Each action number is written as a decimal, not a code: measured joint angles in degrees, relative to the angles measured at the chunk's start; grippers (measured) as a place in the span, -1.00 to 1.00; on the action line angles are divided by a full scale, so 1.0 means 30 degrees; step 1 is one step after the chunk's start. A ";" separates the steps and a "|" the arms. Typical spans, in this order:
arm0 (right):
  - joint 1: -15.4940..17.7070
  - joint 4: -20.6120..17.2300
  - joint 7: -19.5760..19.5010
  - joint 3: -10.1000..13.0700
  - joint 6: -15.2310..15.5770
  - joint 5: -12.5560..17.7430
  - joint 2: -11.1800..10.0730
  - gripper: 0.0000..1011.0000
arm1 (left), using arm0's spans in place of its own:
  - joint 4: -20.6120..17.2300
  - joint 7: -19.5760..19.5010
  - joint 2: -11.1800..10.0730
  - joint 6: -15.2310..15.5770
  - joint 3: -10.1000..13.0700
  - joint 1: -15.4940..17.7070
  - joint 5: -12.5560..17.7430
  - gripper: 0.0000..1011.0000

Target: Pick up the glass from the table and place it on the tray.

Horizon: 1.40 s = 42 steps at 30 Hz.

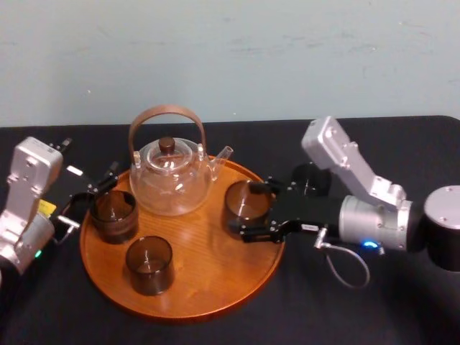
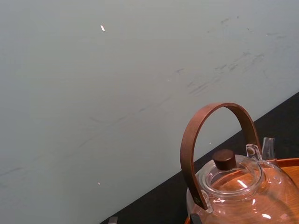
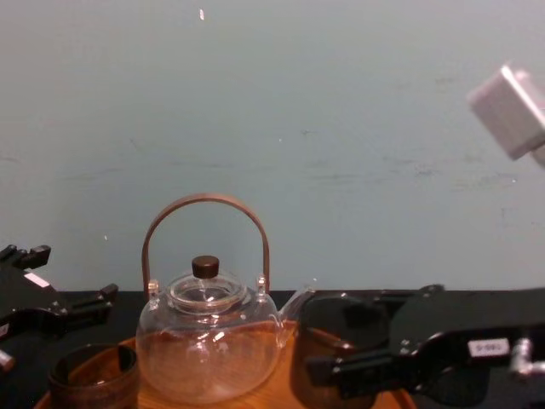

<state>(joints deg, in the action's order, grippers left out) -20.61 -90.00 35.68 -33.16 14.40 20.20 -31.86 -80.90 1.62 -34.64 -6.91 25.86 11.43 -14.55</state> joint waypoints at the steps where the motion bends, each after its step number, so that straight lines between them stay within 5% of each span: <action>1: -0.0148 0.0195 0.0083 -0.0225 -0.0027 -0.0052 0.0116 0.79 | -0.0001 -0.0001 0.0000 0.0000 -0.0001 0.0001 0.0001 0.98; 16: -0.0649 0.1580 0.0430 -0.1463 -0.0521 -0.0174 0.0784 0.79 | -0.0001 0.0000 0.0000 0.0000 0.0000 0.0001 0.0001 0.98; 42: -0.0756 0.3463 0.0728 -0.2023 -0.1499 -0.0429 0.1410 0.79 | 0.0000 0.0000 -0.0001 0.0000 -0.0001 0.0001 0.0001 0.98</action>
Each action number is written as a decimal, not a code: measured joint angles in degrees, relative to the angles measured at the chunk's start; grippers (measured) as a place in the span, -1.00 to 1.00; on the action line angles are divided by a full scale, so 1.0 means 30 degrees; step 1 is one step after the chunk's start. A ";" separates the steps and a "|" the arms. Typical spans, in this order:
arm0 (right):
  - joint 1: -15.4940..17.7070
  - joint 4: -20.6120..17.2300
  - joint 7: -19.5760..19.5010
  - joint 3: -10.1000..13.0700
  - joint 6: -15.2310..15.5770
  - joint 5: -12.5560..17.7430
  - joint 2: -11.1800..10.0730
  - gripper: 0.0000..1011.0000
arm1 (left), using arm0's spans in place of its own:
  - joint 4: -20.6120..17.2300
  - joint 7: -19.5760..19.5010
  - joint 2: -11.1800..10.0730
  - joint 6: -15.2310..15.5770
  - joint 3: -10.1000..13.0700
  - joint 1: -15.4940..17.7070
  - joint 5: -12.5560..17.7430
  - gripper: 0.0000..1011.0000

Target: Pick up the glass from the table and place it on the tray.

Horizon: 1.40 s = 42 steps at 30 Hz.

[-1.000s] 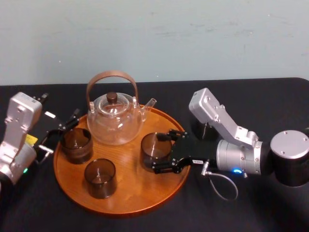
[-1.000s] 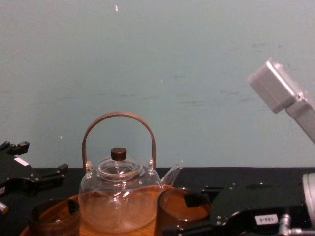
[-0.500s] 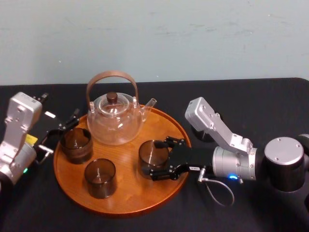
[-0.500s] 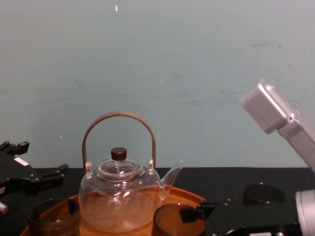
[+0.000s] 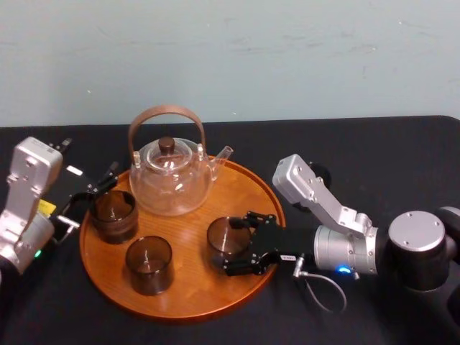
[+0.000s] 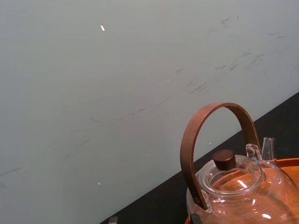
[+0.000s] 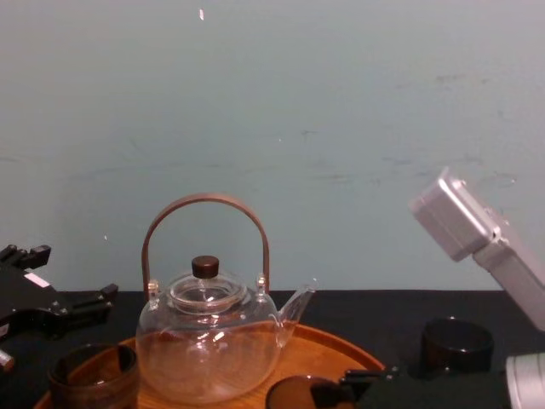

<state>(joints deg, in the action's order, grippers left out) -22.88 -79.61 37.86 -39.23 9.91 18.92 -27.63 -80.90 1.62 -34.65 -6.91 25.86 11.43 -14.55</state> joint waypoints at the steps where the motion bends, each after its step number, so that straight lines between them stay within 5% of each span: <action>1: -0.0008 0.0031 0.0006 -0.0015 -0.0004 -0.0024 0.0010 0.79 | 0.0000 0.0000 0.0001 -0.0001 0.0001 0.0001 0.0000 0.98; 32: 0.0074 0.0295 -0.0085 -0.0124 -0.0002 -0.0401 0.0134 0.79 | -0.0001 0.0000 0.0001 0.0000 0.0001 0.0001 0.0000 0.98; 42: 0.0073 0.0295 -0.0077 -0.0110 0.0013 -0.0369 0.0134 0.98 | 0.0000 0.0000 0.0000 -0.0001 0.0000 0.0001 0.0000 0.98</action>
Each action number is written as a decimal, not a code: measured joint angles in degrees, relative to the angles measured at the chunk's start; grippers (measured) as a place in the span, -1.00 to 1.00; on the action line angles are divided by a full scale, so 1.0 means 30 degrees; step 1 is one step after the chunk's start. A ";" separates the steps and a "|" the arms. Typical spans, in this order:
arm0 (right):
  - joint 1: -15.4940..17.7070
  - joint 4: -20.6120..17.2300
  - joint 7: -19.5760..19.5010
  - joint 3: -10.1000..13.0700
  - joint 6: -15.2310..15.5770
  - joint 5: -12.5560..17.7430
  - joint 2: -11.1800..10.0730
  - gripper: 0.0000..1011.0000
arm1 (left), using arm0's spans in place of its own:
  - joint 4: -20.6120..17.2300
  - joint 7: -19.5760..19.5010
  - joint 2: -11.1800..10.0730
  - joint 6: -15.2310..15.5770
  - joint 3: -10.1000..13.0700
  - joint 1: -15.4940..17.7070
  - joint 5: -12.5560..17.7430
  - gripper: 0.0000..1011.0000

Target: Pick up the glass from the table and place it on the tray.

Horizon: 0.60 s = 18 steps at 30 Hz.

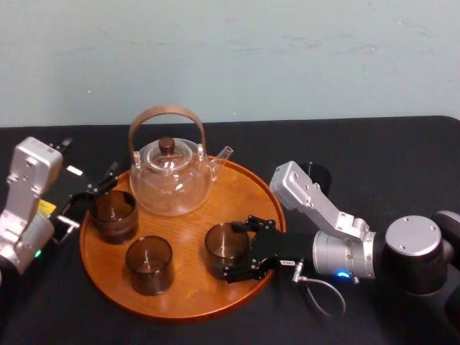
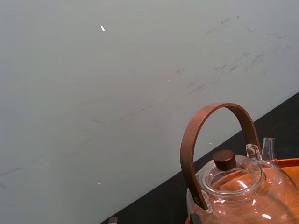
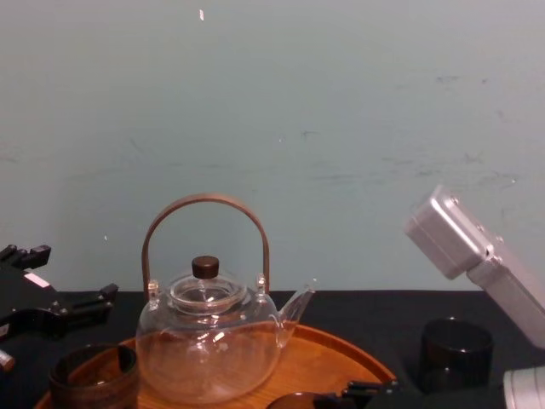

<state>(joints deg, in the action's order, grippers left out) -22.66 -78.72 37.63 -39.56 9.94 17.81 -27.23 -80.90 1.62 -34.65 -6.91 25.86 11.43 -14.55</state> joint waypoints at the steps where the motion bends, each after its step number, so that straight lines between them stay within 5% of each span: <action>1: 0.0000 -0.0001 0.0001 0.0002 0.0001 0.0002 0.0000 0.98 | 0.0000 0.0000 0.0000 0.0000 0.0000 0.0000 0.0000 0.98; 18: 0.0023 -0.0081 0.0108 0.0061 0.0001 0.0119 -0.0068 0.98 | 0.0000 0.0000 0.0000 0.0000 0.0001 -0.0001 0.0000 0.98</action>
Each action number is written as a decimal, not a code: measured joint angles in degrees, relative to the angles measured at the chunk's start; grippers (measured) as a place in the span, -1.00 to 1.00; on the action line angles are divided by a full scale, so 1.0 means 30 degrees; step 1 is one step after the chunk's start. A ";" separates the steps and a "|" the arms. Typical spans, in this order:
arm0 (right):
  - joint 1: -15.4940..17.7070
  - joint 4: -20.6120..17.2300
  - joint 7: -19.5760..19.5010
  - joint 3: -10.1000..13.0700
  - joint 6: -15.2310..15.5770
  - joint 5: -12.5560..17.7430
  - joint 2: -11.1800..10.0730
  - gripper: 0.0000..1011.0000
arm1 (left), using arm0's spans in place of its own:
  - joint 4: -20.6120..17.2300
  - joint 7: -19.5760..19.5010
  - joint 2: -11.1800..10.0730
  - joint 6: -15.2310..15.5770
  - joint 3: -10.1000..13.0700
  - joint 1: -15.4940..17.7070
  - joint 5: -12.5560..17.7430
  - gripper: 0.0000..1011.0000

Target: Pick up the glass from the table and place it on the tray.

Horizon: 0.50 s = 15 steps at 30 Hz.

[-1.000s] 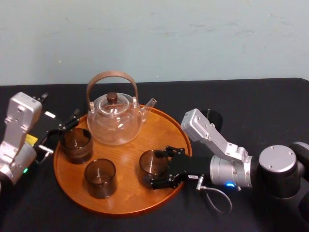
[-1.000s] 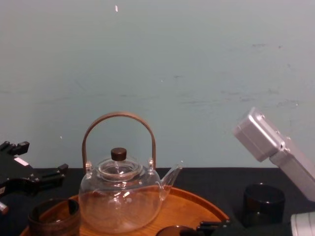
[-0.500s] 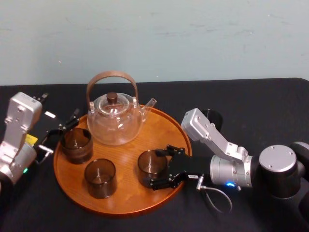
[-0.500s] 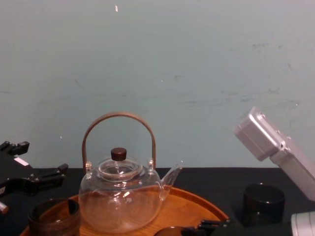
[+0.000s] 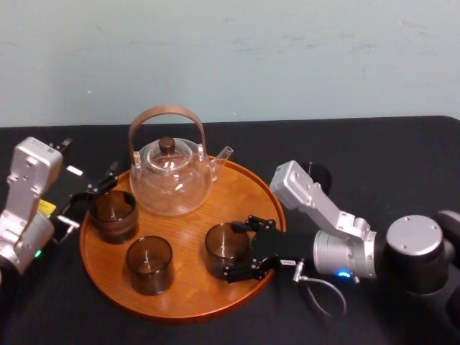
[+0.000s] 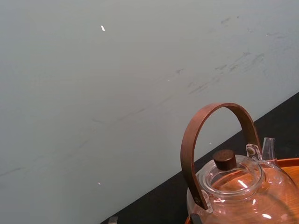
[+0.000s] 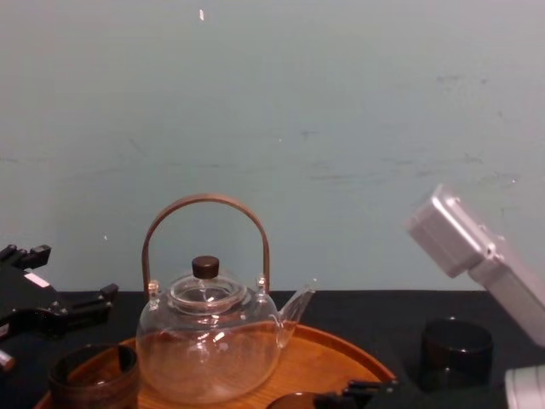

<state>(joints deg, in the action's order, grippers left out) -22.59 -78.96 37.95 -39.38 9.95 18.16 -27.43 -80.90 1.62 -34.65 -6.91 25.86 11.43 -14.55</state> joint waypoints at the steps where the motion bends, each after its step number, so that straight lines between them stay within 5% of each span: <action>1: 0.0028 -0.0060 0.0077 0.0043 -0.0017 0.0061 -0.0070 0.98 | 0.0000 -0.0001 0.0000 0.0001 -0.0001 0.0000 0.0000 0.98; 15: 0.1581 -0.2703 0.0766 0.0949 -0.0613 0.1077 -0.2606 0.98 | 0.0001 0.0000 0.0000 0.0001 -0.0001 -0.0001 0.0000 0.98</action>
<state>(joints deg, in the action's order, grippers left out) -17.84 -87.07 40.25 -36.53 8.11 21.40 -35.25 -80.90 1.62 -34.65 -6.91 25.86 11.43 -14.55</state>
